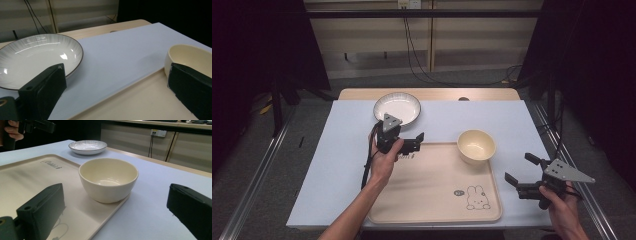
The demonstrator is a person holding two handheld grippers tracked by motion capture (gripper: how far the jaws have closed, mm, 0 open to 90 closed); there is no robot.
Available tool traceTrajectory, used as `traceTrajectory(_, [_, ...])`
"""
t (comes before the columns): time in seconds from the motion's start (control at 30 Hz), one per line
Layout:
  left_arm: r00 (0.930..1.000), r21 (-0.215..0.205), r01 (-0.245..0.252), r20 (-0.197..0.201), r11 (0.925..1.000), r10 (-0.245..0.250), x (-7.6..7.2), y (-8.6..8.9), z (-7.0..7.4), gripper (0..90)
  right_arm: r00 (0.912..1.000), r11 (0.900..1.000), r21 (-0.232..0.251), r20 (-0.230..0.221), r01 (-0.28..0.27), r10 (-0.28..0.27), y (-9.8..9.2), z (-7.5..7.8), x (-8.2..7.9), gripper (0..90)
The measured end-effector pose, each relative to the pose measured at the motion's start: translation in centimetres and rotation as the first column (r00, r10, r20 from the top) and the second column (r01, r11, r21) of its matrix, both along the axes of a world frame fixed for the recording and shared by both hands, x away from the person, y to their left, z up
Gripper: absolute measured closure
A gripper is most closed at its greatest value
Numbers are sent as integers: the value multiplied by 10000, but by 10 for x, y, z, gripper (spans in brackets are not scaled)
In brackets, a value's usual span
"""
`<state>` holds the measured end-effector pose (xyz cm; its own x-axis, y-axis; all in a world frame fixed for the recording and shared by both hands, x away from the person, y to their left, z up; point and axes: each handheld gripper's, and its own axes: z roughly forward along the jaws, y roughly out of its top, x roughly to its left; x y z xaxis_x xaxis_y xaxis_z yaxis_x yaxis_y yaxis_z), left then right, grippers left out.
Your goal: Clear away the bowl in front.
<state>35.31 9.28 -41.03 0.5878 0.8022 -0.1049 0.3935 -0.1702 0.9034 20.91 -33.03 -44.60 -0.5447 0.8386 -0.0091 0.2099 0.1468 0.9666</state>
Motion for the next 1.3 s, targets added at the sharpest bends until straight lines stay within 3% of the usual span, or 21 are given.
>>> traceTrajectory(0.23, [9994,-157,-338,71,9993,340,-14,20,3,20,10000,10000,-13,16,51,-51,-1,0,0,11])
traceTrajectory(0.33, [9984,-23,-492,280,9988,493,-20,29,4,20,10000,10000,-38,6,34,-34,0,0,0,11])
traceTrajectory(0.6, [9962,-182,-825,261,9964,829,-32,52,3,19,10000,10000,-28,10,32,-32,0,0,0,11])
traceTrajectory(0.83, [9920,-162,-1139,523,9934,1146,-47,70,2,20,10000,10000,-19,-17,51,-52,0,0,0,11])
traceTrajectory(1.3, [9833,-55,-1755,483,9845,1756,-81,114,-4,17,9999,9999,-85,-60,88,-88,0,0,0,11])
